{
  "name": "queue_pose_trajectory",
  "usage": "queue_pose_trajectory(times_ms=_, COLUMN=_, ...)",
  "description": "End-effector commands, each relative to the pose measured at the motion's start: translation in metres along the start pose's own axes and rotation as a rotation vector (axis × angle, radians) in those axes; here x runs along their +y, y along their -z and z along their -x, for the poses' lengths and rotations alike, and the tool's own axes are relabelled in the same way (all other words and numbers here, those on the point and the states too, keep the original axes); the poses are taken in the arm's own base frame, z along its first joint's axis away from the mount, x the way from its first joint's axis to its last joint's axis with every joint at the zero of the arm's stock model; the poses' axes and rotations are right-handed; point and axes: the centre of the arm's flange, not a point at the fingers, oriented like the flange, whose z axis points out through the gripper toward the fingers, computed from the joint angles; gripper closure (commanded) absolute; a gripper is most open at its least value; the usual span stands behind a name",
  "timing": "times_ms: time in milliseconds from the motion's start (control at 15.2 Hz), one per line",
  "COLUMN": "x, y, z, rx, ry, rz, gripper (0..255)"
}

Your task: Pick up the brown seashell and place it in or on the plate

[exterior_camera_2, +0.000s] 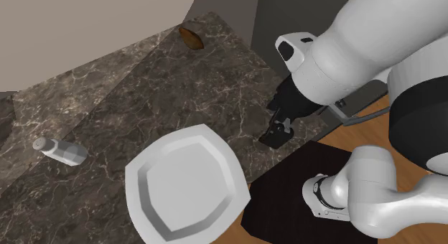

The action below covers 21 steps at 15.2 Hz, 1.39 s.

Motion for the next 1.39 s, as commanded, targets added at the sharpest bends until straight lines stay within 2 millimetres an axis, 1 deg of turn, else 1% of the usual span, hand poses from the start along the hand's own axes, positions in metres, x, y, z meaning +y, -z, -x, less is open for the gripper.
queue_pose_trajectory(times_ms=0, x=0.000, y=0.000, z=0.000, rx=0.000, ry=0.000, rz=0.000, gripper=0)
queue_pose_trajectory(times_ms=660, x=0.077, y=-0.022, z=-0.097, rx=0.007, ry=0.015, rz=0.058, gripper=0)
queue_pose_trajectory(times_ms=1320, x=0.153, y=-0.038, z=-0.195, rx=0.015, ry=0.030, rz=0.116, gripper=0)
